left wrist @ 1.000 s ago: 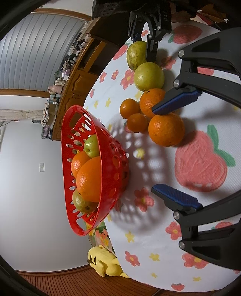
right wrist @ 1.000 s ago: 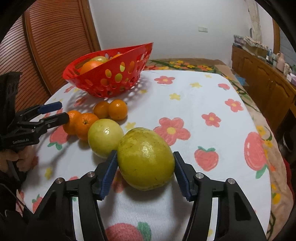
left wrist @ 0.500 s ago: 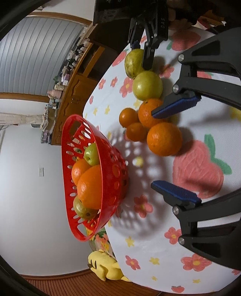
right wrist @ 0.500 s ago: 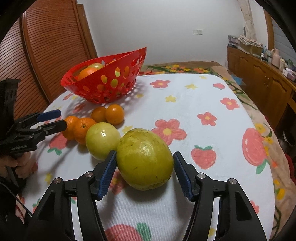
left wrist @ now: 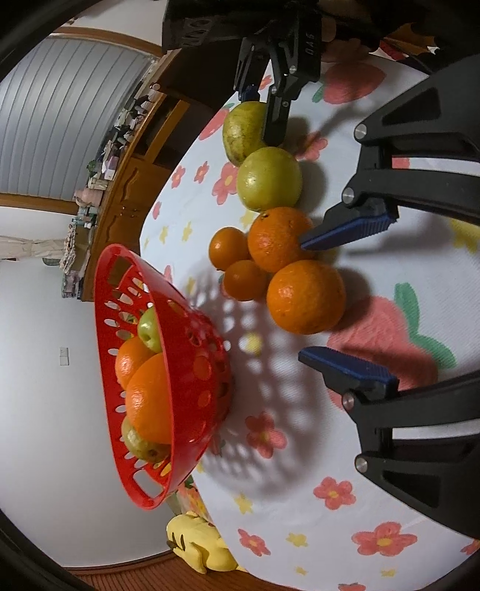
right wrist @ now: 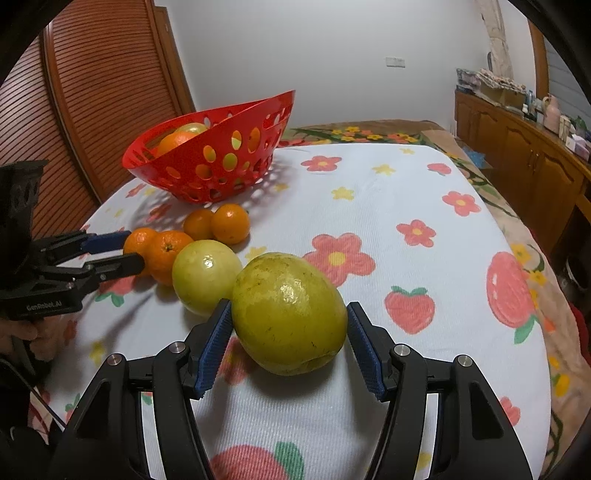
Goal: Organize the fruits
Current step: 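Grasp a large yellow pear with the right tool while the left tool grasps an orange, then lift the yellow pear and the orange and carry both over the red basket, then open the right tool to drop the pear while the left tool releases the orange, then withdraw both tools from the basket toward the remaining fruit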
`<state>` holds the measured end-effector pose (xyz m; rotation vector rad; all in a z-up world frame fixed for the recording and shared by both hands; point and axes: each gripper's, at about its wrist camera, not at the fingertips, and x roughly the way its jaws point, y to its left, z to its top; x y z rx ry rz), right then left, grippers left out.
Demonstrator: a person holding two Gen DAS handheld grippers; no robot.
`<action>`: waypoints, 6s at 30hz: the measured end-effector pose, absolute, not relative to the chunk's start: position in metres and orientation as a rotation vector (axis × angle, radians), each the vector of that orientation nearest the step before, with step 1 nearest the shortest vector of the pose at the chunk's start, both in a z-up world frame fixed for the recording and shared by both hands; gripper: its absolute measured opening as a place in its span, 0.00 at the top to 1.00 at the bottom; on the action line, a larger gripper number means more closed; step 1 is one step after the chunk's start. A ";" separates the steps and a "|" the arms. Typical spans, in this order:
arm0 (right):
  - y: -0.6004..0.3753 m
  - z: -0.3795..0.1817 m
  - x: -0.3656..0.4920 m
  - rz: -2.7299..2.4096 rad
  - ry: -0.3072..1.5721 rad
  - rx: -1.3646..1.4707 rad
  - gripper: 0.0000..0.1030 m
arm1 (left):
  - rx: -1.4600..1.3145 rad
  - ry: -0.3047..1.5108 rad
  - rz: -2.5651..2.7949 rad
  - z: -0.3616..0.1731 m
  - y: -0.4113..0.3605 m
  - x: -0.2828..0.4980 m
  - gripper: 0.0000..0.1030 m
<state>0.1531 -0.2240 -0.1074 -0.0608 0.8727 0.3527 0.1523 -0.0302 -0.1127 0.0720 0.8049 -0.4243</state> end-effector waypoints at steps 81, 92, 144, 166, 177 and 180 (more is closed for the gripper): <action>-0.153 -0.005 0.246 0.569 0.742 -0.186 0.41 | -0.023 0.600 -0.317 -0.025 0.019 0.189 0.62; -0.129 -0.026 0.285 0.597 0.794 -0.275 0.41 | -0.018 0.626 -0.294 -0.028 0.026 0.211 0.62; -0.154 -0.011 0.266 0.550 0.713 -0.277 0.39 | 0.013 0.658 -0.369 -0.034 -0.022 0.234 0.61; -0.182 -0.023 0.211 0.507 0.732 -0.176 0.37 | -0.012 0.637 -0.349 -0.032 -0.020 0.207 0.44; -0.184 -0.035 0.185 0.487 0.754 -0.153 0.37 | -0.028 0.639 -0.343 -0.041 -0.010 0.173 0.41; -0.183 -0.040 0.179 0.489 0.763 -0.145 0.37 | -0.033 0.639 -0.340 -0.044 -0.007 0.166 0.41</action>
